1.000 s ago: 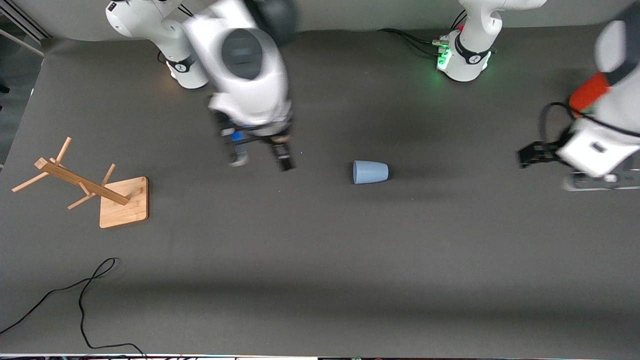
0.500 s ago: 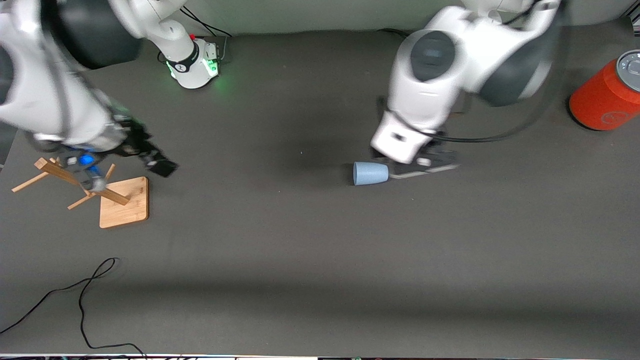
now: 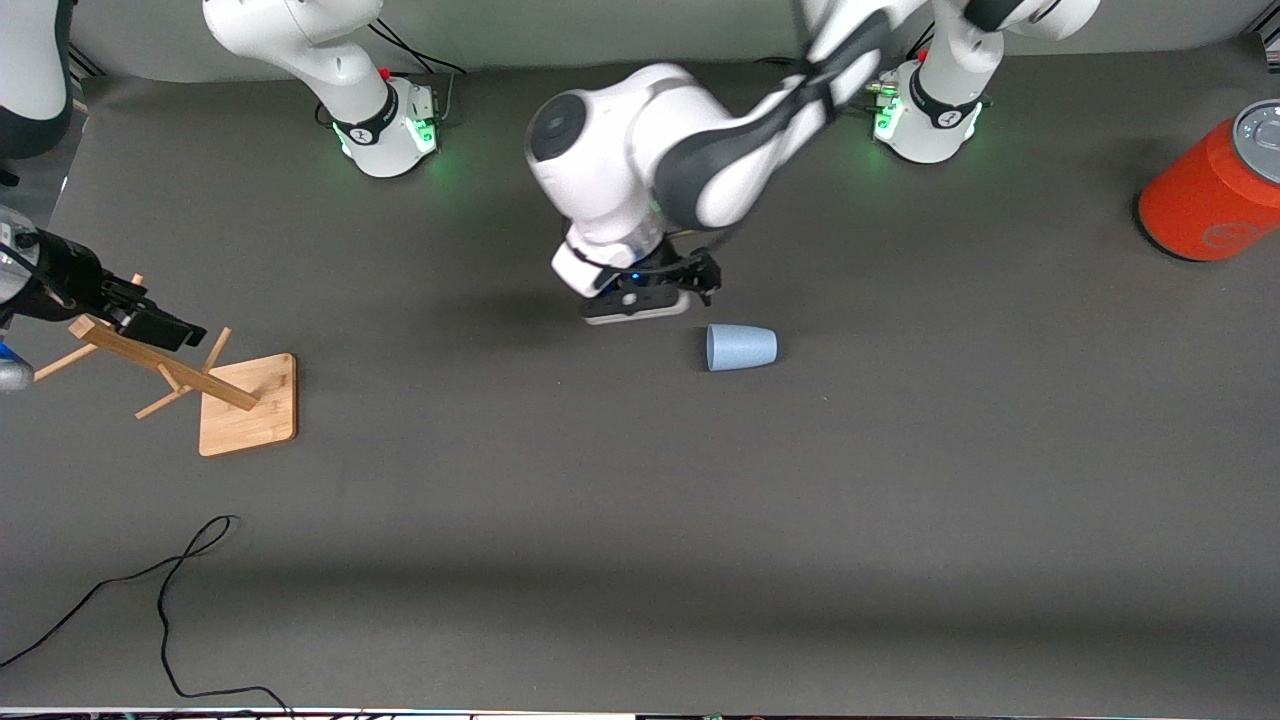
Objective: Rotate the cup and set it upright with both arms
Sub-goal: 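Lower the left gripper onto the cup rim and close it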
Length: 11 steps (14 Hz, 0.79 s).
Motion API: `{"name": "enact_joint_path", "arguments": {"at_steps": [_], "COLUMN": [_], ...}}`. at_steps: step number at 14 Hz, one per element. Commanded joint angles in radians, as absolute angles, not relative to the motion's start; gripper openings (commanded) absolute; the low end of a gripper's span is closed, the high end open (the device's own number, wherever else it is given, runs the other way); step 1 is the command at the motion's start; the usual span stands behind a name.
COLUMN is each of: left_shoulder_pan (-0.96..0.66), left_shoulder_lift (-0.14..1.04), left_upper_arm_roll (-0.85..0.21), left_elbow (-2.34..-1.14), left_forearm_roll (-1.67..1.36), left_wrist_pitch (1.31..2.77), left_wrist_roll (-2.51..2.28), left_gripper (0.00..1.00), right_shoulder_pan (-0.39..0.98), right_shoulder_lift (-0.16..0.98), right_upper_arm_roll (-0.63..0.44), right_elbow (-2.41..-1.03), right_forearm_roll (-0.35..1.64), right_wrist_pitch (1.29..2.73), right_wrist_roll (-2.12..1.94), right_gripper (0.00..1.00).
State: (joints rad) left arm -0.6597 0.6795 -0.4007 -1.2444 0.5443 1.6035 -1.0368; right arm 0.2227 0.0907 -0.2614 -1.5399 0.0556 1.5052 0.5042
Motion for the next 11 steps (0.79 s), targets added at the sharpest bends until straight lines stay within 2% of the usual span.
{"name": "enact_joint_path", "arguments": {"at_steps": [1,5,8,11], "left_shoulder_pan": [-0.702,-0.710,-0.709,-0.709], "left_shoulder_lift": [0.802,0.891,0.894,0.899], "left_upper_arm_roll": [-0.385,-0.382,-0.365,-0.361], "left_elbow": [-1.181,-1.204,-1.249,-1.316], "left_forearm_roll": [0.639,0.768,0.776,0.798], "left_wrist_pitch": [1.569,1.572,1.560,1.536], "left_wrist_roll": [-0.971,-0.766,-0.632,-0.595], "left_gripper": [1.00,1.00,0.99,0.97], "right_shoulder_pan": [0.065,0.014,0.002,-0.043], "right_shoulder_lift": [-0.015,-0.012,0.000,0.000], "right_upper_arm_roll": [-0.099,-0.084,-0.077,-0.009], "right_elbow": [-1.674,-1.660,-1.631,-1.626], "right_forearm_roll": [0.018,0.017,0.017,0.014], "right_wrist_pitch": [1.583,1.629,1.643,1.654], "right_wrist_roll": [0.364,0.140,0.052,0.046], "right_gripper": [1.00,1.00,1.00,1.00]}}
